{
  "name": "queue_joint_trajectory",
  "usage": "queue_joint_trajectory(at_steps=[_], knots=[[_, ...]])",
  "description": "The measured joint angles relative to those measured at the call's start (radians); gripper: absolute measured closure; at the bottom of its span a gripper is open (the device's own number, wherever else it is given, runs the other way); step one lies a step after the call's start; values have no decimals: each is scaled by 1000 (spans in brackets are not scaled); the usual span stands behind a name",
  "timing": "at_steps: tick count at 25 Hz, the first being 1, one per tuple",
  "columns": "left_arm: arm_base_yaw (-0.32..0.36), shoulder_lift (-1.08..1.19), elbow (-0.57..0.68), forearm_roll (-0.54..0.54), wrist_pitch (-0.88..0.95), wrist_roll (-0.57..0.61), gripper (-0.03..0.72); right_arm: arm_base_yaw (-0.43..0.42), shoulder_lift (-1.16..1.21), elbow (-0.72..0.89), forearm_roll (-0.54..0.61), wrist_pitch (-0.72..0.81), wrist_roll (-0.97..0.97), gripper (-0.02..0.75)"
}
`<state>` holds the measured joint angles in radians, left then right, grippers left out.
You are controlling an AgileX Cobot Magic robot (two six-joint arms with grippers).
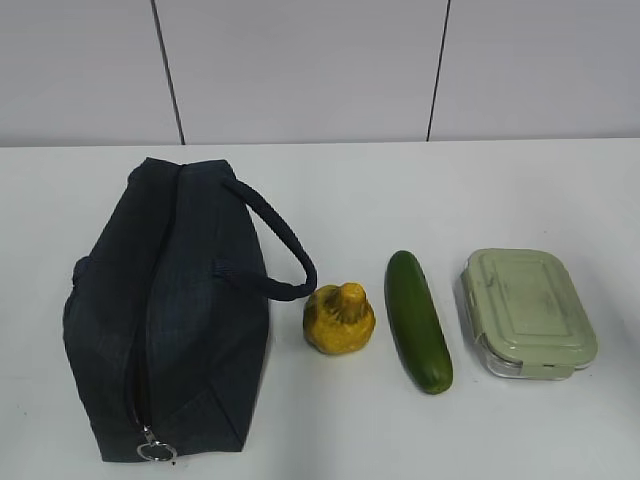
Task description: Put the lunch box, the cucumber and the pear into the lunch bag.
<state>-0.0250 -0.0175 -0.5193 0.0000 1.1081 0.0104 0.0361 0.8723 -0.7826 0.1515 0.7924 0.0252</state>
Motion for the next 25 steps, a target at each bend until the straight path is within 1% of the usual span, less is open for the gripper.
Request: queue_joint_trajectory(at_steps=[8,11,13,16,19,21,24,25], knots=[[0,0,0,0,0,0,450,0,307,-153,9,-16,-33,426],[0,0,0,0,0,0,450,-37,392,-192,62,-16,-64,456],[0,0,0,0,0,0,450,-86,443,-210,146,-18,-124,467],[0,0,0,0,0,0,450,-180,513,-232,324,-3,-248,470],[0,0,0,0,0,0,450,-266,581,-246,491,45,-380,472],[0,0,0,0,0,0,450,-320,629,-250,574,99,-493,472],[0,0,0,0,0,0,450,-394,706,-254,725,243,-688,473],[0,0,0,0,0,0,450,-415,729,-254,773,281,-726,475]])
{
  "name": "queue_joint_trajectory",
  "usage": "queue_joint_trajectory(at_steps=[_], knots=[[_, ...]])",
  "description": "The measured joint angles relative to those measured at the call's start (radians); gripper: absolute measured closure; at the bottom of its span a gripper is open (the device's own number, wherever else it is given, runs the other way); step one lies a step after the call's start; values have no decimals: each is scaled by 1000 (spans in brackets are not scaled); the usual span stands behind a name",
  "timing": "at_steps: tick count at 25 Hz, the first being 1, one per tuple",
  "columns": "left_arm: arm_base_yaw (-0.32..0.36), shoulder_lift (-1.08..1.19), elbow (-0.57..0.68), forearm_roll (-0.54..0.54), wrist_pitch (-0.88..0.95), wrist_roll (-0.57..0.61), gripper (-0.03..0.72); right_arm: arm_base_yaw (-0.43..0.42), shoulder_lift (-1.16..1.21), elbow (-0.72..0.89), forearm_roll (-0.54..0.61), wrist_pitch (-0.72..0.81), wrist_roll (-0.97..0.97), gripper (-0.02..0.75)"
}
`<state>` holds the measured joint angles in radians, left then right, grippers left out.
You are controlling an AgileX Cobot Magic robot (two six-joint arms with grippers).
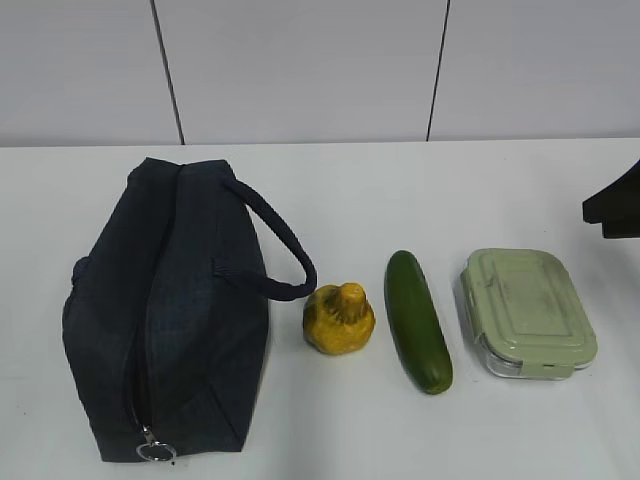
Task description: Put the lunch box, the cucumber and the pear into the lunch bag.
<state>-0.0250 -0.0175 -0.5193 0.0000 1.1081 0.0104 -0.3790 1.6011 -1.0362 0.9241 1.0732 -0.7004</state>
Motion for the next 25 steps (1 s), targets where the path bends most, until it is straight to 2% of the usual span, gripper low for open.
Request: queue_joint_trajectory(at_steps=[2,4,8,10,15,17,22,25], knots=[[0,0,0,0,0,0,450,-28,49,0,62,67,-57,477],[0,0,0,0,0,0,450,-40,80,0,76,91,-86,477],[0,0,0,0,0,0,450,-46,114,-2,-11,103,-89,464],[0,0,0,0,0,0,450,-46,118,3,-46,103,-80,419],[0,0,0,0,0,0,450,-47,118,9,-90,105,-76,192],[0,0,0,0,0,0,450,-47,126,9,-102,107,-76,143],[0,0,0,0,0,0,450,-47,209,9,-104,107,-96,129],[0,0,0,0,0,0,450,-47,254,9,-56,107,-152,130]])
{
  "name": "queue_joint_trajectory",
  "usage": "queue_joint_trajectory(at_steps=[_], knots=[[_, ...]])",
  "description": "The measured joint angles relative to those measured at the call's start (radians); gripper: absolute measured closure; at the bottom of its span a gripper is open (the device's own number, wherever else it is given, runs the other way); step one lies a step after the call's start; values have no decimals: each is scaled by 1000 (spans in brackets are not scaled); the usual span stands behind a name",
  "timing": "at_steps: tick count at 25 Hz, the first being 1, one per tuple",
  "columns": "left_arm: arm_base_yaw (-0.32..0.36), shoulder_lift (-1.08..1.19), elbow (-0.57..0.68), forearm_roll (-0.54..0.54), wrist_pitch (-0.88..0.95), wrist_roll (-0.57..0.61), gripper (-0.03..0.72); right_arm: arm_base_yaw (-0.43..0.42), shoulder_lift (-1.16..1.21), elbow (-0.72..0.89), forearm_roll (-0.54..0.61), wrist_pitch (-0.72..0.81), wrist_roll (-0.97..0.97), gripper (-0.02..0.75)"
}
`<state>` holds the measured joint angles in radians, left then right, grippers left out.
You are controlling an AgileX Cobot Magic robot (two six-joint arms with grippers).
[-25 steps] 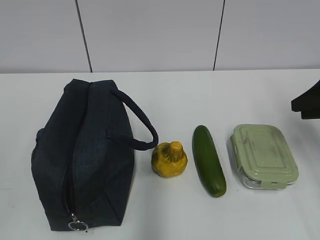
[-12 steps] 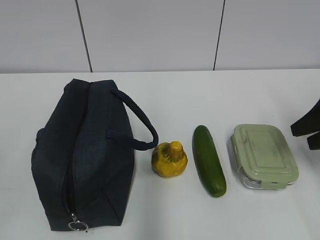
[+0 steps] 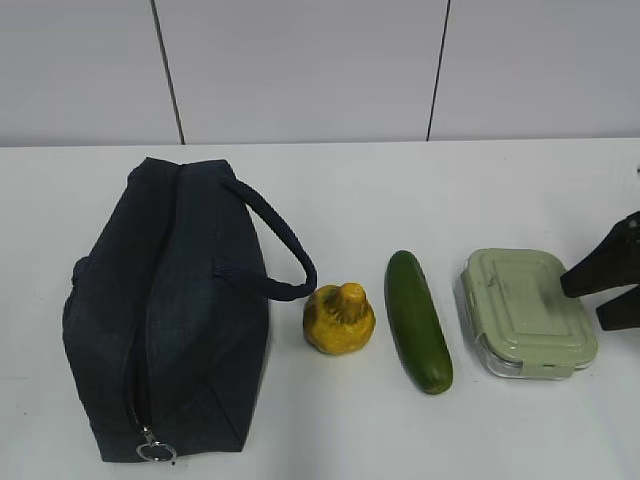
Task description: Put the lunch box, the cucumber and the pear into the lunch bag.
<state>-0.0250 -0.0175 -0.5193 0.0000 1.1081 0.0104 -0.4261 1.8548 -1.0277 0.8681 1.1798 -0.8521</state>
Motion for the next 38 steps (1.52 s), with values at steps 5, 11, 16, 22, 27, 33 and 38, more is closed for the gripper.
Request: queue_joint_trajectory(at_steps=[5,11,16,22,27,33,38], knots=[[0,0,0,0,0,0,450,0,77,-29,33,0,-44,139],[0,0,0,0,0,0,450,0,129,-72,42,-2,-81,143],[0,0,0,0,0,0,450,0,192,-113,42,-2,-85,143],[0,0,0,0,0,0,450,-2,245,-127,51,2,-97,166],[0,0,0,0,0,0,450,-2,249,-129,67,19,-108,246],[0,0,0,0,0,0,450,-2,249,-129,75,32,-113,353],[0,0,0,0,0,0,450,-2,249,-129,76,36,-116,376]])
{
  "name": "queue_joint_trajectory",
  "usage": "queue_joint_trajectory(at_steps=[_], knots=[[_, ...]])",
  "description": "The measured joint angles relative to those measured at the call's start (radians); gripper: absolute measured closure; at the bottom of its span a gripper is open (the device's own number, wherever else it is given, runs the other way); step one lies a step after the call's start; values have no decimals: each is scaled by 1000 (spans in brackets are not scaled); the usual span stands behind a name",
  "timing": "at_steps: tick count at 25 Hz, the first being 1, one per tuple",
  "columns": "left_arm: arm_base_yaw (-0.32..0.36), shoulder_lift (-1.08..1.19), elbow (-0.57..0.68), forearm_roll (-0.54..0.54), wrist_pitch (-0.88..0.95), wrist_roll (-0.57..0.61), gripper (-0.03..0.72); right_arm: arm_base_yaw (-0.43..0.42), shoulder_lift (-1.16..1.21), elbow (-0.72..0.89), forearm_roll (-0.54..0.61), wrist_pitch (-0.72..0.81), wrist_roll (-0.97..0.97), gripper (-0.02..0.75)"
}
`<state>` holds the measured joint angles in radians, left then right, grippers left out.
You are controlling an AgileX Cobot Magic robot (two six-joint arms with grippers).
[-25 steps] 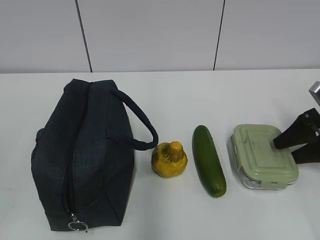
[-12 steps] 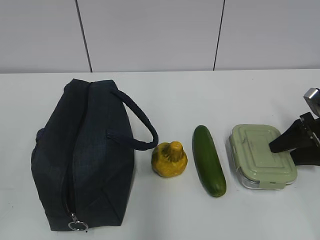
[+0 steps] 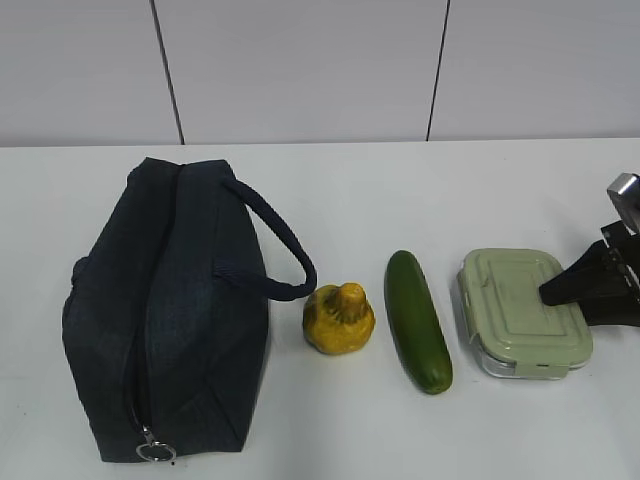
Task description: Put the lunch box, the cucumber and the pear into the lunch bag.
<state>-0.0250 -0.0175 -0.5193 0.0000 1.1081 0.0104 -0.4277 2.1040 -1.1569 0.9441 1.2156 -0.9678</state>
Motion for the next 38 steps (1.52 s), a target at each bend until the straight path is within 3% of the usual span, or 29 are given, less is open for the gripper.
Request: queue_joint_trajectory(at_steps=[16,24,30,38], knots=[[0,0,0,0,0,0,450,0,0,-2,19,1,-3,376],[0,50,-4,-69,-9,0,449,0,0,-2,23,-1,-3,376],[0,250,-14,-258,-212,33,443,0,0,-2,27,-3,-3,376],[0,568,-14,-653,-389,362,337,0,2,-2,38,-5,-3,377]])
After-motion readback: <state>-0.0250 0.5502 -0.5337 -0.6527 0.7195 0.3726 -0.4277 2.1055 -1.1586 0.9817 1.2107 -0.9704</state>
